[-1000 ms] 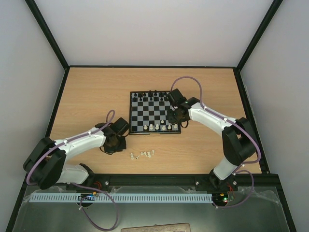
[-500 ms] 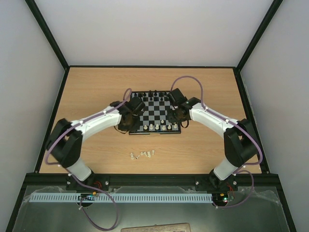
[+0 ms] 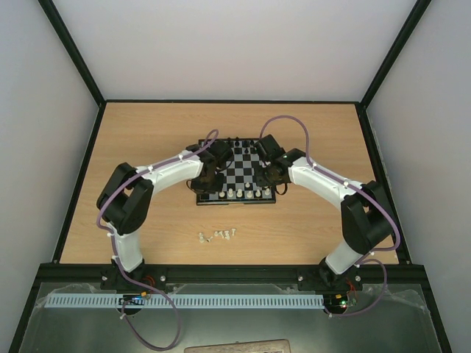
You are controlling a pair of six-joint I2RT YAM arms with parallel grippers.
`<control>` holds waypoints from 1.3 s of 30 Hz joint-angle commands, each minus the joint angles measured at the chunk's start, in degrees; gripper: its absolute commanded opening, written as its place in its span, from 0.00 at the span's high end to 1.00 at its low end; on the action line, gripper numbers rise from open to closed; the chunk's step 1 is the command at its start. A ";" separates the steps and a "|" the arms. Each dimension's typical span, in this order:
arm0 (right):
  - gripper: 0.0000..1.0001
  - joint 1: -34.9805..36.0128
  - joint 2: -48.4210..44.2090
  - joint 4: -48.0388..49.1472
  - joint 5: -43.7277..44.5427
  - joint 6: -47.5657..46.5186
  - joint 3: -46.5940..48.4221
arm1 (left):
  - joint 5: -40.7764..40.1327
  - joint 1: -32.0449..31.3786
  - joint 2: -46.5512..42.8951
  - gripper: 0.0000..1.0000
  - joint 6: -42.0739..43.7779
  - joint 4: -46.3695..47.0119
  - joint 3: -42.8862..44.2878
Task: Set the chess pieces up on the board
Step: Place the chess piece on the chessboard.
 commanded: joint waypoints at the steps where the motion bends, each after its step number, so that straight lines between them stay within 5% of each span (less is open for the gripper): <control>1: 0.73 0.26 -1.01 -0.94 -0.50 -0.44 -0.87 | 0.88 0.90 1.20 0.98 1.56 -2.12 1.14; 17: 0.73 0.57 -0.04 -0.69 -0.74 -0.53 -0.64 | 0.88 3.87 2.61 0.95 2.77 -0.30 0.03; 39: 0.73 1.32 0.47 -0.85 -0.43 -0.71 -0.39 | -0.19 4.93 -4.16 0.65 1.63 -0.95 -2.34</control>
